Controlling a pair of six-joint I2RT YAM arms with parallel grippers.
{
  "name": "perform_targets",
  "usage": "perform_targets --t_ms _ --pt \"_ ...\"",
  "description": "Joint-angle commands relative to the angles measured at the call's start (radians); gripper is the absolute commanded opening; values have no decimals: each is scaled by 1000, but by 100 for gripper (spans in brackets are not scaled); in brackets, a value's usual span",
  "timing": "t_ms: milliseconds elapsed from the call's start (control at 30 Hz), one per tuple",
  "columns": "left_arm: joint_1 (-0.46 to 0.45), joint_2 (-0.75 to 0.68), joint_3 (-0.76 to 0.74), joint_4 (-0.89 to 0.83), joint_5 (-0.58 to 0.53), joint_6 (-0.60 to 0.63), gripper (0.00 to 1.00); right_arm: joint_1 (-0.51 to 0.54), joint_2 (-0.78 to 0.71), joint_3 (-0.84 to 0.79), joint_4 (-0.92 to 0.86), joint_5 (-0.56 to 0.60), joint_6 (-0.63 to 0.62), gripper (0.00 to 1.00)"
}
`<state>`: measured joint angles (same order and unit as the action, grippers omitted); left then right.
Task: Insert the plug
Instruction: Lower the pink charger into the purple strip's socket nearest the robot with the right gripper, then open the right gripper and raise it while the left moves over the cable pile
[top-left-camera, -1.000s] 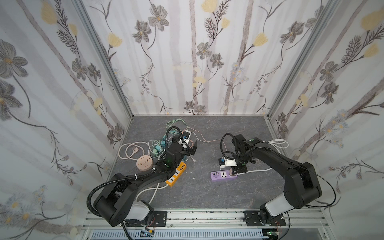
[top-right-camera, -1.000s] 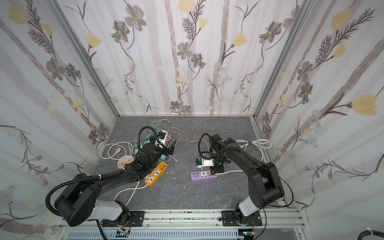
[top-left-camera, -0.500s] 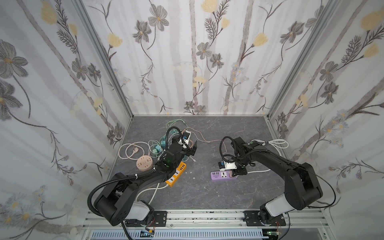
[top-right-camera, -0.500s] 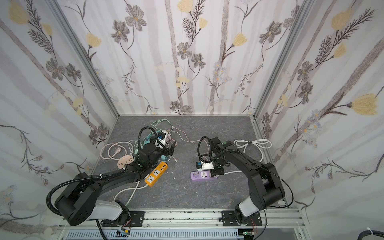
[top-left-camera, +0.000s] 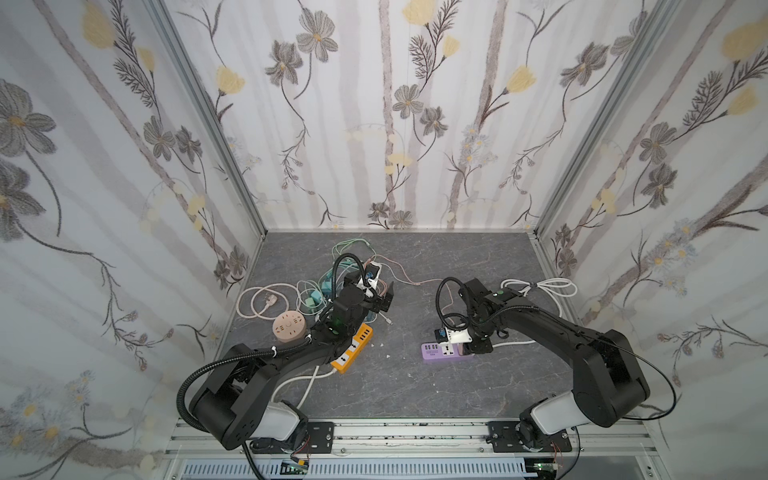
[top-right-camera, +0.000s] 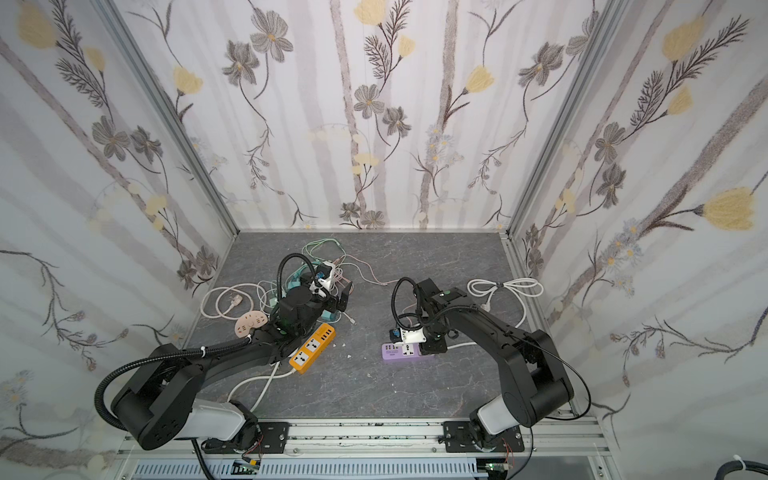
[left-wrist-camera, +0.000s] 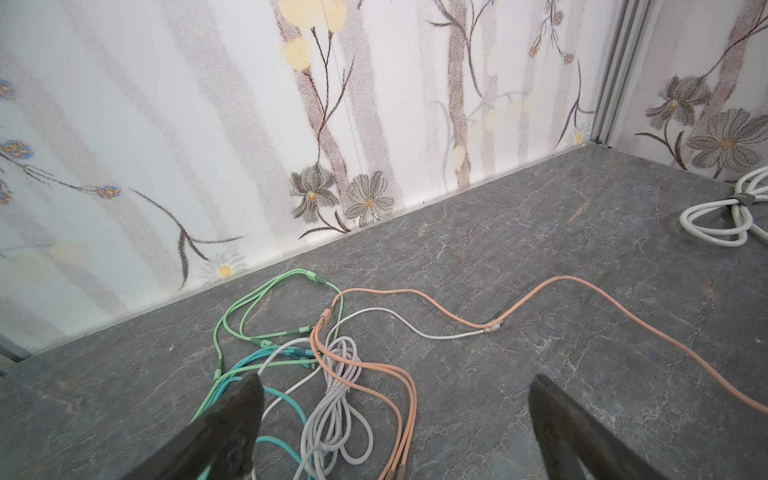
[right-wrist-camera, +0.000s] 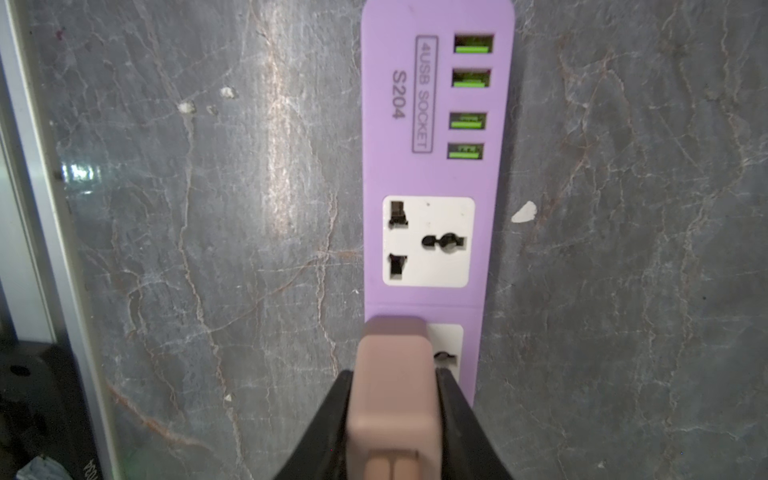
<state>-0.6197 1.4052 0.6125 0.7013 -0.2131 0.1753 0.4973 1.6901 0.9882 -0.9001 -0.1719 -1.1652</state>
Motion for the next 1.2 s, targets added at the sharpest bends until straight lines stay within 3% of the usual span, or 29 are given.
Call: perform_targets --t_ms 0,300,467,600,733,833,933,1000,1067,1167 --pt "2 3 31 -15 -17 -8 100 2 -30 48 -73 -29 96 99" --pt "10 60 179 -147 -144 -59 100 -14 -290 -8 0 7 251 99" --pt "10 125 286 -235 -219 -135 100 -44 -329 28 34 17 365 99" --pt "20 160 404 -420 -257 -240 100 -91 -340 84 182 99 645 99" --pt "37 218 520 -606 -213 -335 100 -121 -288 138 354 63 964 99" --pt "52 277 609 -727 -157 -369 100 -124 -219 141 480 135 1198 97" --pt "90 366 748 -935 -85 -432 96 -133 -165 162 510 169 1394 93" --pt "130 433 833 -1072 -36 -488 91 -135 -143 177 518 165 1482 99" --pt "160 489 912 -1148 16 -507 87 -137 -132 193 502 210 1602 99" --pt "168 566 1011 -1252 -11 -489 81 -157 -114 241 428 183 1717 99"
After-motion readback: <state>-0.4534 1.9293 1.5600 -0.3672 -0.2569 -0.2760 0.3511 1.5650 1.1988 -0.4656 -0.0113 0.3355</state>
